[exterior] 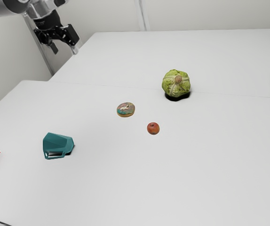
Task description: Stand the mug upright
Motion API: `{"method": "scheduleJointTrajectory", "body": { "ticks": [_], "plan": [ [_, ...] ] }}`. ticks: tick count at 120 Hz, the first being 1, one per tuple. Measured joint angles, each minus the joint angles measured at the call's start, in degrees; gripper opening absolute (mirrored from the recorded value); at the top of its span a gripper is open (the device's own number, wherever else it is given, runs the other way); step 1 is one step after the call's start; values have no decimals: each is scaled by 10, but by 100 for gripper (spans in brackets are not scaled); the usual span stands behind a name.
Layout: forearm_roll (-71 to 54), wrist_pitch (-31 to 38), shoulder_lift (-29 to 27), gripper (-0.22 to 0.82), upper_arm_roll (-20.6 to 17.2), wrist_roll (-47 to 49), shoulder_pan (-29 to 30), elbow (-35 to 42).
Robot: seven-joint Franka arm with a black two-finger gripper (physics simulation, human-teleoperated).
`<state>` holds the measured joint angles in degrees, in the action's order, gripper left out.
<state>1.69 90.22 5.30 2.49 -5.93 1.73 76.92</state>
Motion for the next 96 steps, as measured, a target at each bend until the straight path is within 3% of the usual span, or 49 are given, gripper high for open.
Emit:
{"method": "scheduleJointTrajectory", "body": {
  "ticks": [12, 35, 42, 52, 69, 96],
  "plan": [
    [0, -10, -13, 59, 2, -4, -10, 5],
    [51, -27, -73, 58, 49, -32, -20, 110],
    [86, -29, -76, 58, 51, -54, 22, 141],
    [143, -29, -62, 58, 55, -95, 134, 187],
    [231, -28, 32, 59, 57, -175, 325, 210],
    [330, -5, 95, 59, 57, -285, 343, 262]
  ]
}}
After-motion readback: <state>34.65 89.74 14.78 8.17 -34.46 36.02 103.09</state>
